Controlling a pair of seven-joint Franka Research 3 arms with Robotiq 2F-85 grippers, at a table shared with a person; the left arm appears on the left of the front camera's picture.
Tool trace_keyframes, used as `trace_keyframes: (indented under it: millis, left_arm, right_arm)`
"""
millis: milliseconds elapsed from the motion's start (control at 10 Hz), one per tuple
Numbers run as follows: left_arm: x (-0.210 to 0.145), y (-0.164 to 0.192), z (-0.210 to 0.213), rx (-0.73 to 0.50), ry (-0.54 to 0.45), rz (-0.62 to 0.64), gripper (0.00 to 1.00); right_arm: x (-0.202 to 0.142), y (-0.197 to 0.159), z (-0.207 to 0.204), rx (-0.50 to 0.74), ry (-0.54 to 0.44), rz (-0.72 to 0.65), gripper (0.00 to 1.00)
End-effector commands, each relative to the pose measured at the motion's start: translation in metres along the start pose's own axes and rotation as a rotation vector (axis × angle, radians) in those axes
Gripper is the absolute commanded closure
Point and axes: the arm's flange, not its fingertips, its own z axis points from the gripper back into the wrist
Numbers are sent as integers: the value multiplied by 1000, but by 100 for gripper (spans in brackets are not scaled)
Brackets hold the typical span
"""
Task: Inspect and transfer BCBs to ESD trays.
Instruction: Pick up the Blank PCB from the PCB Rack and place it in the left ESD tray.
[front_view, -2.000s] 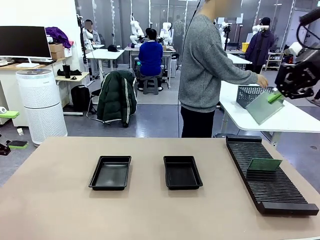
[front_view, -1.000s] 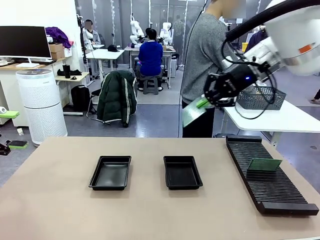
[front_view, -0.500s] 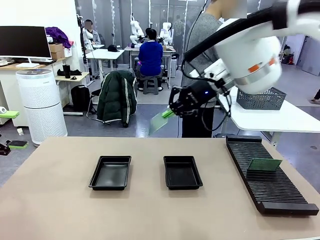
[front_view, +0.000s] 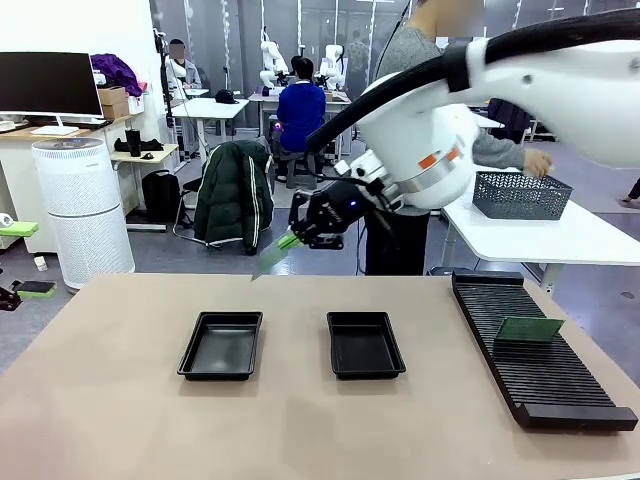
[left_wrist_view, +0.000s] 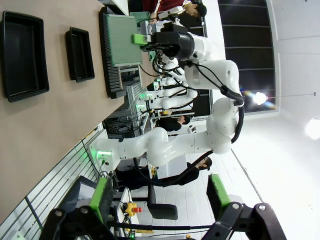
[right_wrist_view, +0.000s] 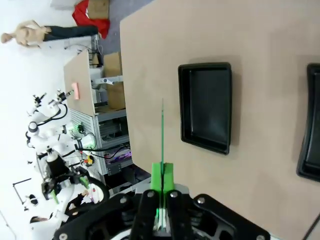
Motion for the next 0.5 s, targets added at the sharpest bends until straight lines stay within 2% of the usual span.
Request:
trace_keyframes:
  millis: [0, 400]
  left_arm:
    - [-2, 0, 1, 0, 0, 0, 0]
    - [-2, 0, 1, 0, 0, 0, 0]
  right_arm:
    - [10, 13, -29, -12, -1, 0, 98]
    - [15, 10, -78, -23, 35, 13, 98]
